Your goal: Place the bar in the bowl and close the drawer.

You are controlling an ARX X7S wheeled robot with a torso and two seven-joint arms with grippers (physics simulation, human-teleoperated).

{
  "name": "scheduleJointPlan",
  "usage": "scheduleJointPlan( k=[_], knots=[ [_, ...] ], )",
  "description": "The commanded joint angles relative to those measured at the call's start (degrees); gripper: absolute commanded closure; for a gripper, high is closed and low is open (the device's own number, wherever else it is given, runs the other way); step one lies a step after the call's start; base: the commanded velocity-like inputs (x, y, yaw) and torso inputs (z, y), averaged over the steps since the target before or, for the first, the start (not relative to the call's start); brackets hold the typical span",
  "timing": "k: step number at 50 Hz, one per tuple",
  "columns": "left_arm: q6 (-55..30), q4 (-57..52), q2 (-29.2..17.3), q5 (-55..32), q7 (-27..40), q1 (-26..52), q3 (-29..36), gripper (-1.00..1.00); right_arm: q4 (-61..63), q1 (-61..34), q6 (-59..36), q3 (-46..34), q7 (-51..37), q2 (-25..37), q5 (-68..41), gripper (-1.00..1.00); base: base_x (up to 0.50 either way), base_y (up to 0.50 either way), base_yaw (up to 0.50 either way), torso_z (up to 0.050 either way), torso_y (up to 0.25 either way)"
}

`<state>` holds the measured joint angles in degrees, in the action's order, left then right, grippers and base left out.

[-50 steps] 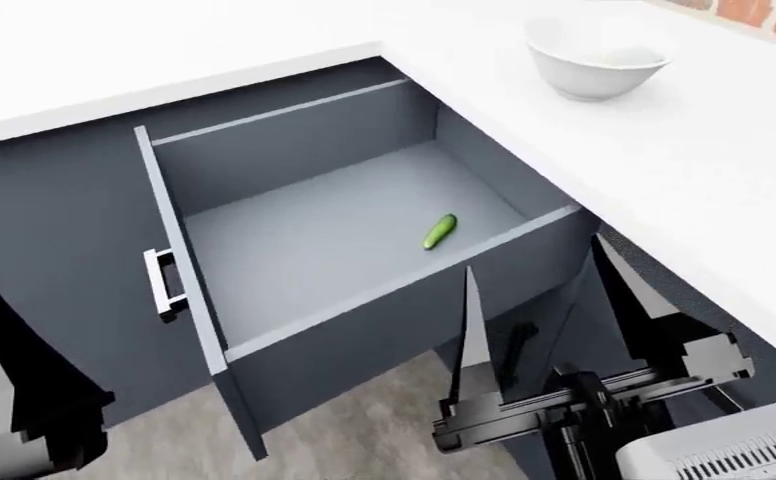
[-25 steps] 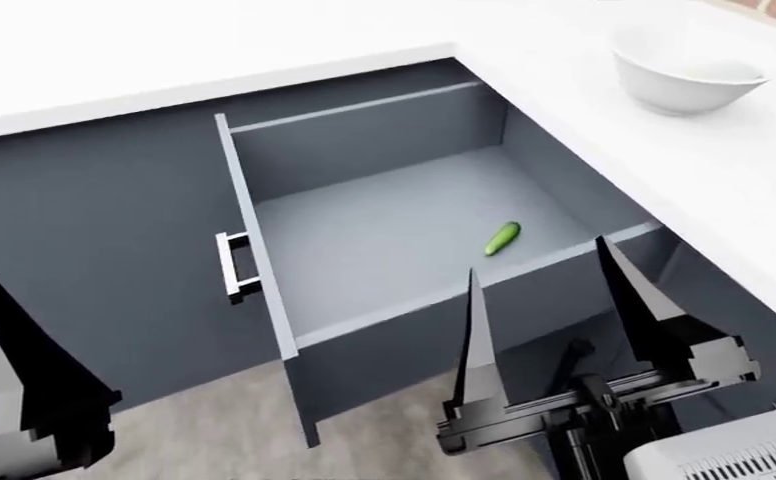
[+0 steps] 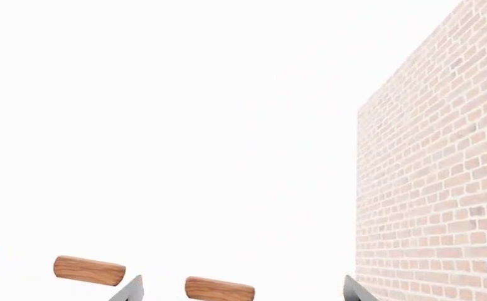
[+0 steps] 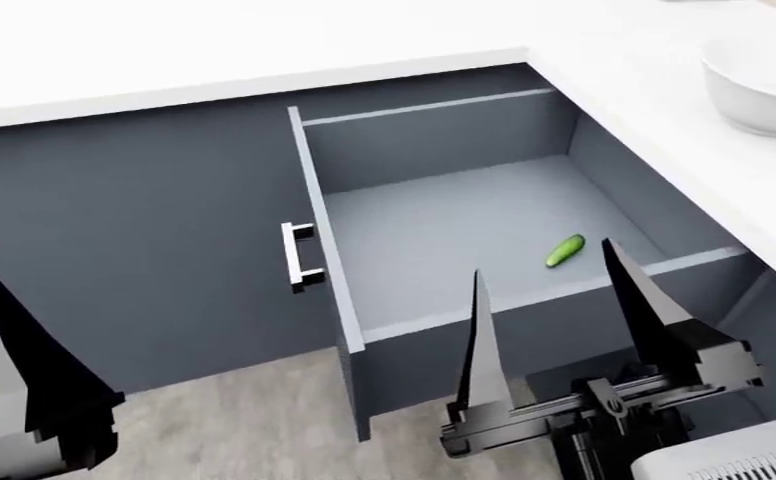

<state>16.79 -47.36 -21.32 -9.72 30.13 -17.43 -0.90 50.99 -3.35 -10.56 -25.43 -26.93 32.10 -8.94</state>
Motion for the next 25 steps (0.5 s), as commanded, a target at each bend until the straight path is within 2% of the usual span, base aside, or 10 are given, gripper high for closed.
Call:
scheduleJointPlan(
  k=[1, 17, 25],
  knots=[
    [-0.1, -0.2, -0.1, 0.2, 0.2, 0.0, 0.3, -1.0, 0.1, 0.7, 0.6, 0.3, -0.5, 0.3, 0.2, -1.0, 0.0, 0.0, 0.0, 0.0, 0.0],
    [0.1, -0.4, -0.6, -0.3, 0.3, -0.1, 0.2, -1.0, 3.0, 0.2, -2.5, 0.1, -0.7, 0.4, -1.5, -1.0, 0.01, 0.02, 0.0, 0.0, 0.0],
    [0.3, -0.4, -0.7, -0.5, 0.4, -0.3, 0.1, -1.0, 3.4, -0.6, -3.2, -0.2, -0.4, 0.3, -2.2, -1.0, 0.28, 0.12, 0.0, 0.0, 0.0]
  ],
)
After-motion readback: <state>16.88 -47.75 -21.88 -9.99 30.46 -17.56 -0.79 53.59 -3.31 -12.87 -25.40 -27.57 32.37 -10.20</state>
